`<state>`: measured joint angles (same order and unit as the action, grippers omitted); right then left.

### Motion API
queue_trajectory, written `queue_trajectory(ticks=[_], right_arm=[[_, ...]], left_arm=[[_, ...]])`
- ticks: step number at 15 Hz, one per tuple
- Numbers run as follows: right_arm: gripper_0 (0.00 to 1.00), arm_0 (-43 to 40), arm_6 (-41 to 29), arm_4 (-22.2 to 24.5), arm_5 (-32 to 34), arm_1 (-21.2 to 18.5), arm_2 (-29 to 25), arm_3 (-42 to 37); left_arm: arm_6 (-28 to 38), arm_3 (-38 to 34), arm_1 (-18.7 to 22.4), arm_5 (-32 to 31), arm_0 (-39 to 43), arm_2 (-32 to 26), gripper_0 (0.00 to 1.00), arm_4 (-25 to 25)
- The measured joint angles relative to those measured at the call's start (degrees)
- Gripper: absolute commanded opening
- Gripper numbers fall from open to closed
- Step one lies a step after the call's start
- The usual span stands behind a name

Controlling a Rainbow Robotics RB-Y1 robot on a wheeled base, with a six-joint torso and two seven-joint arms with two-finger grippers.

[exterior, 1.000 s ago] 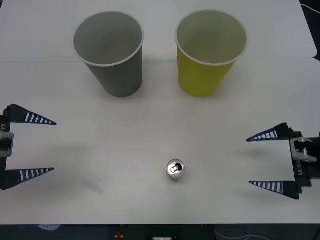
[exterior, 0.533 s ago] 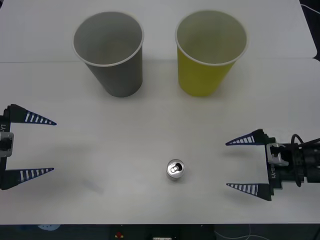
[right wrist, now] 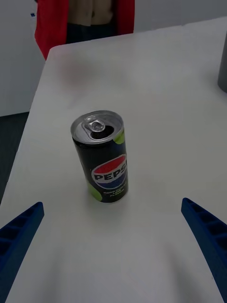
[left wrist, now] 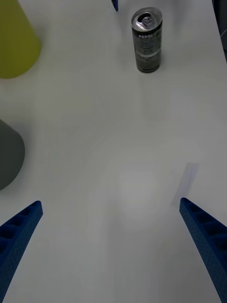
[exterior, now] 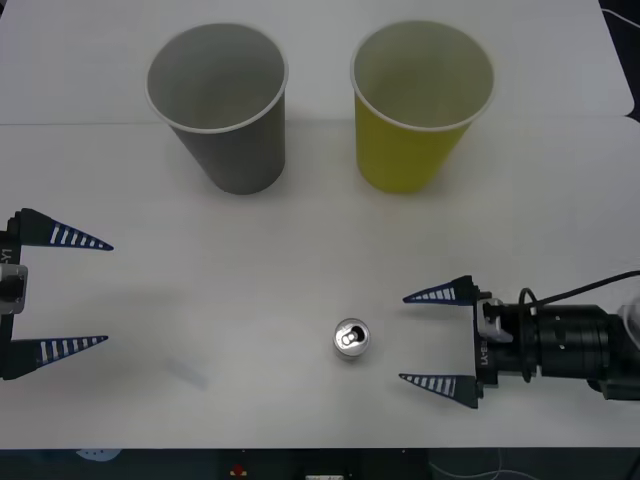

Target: Put the can into the green bin and the plastic bottle into the gray bin

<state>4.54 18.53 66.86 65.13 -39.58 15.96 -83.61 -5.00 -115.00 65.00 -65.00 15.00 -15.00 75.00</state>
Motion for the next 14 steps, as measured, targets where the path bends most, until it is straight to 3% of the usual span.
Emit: queue_trajectory(ticks=[8, 13, 14], right_arm=[[1.00, 3.9, 4.3, 3.9, 2.0, 10.5, 1.2, 8.0], [1.00, 4.3, 6.0, 5.1, 1.6, 14.1, 1.5, 9.6], [0.81, 4.3, 6.4, 5.1, 1.4, 14.1, 1.6, 9.7]], left_arm=[[0.0, 0.0, 0.0, 0.0, 0.0, 0.0, 1.00, 0.0], [0.0, 0.0, 0.0, 0.0, 0.0, 0.0, 1.00, 0.0], [0.0, 0.0, 0.0, 0.0, 0.0, 0.0, 1.00, 0.0]])
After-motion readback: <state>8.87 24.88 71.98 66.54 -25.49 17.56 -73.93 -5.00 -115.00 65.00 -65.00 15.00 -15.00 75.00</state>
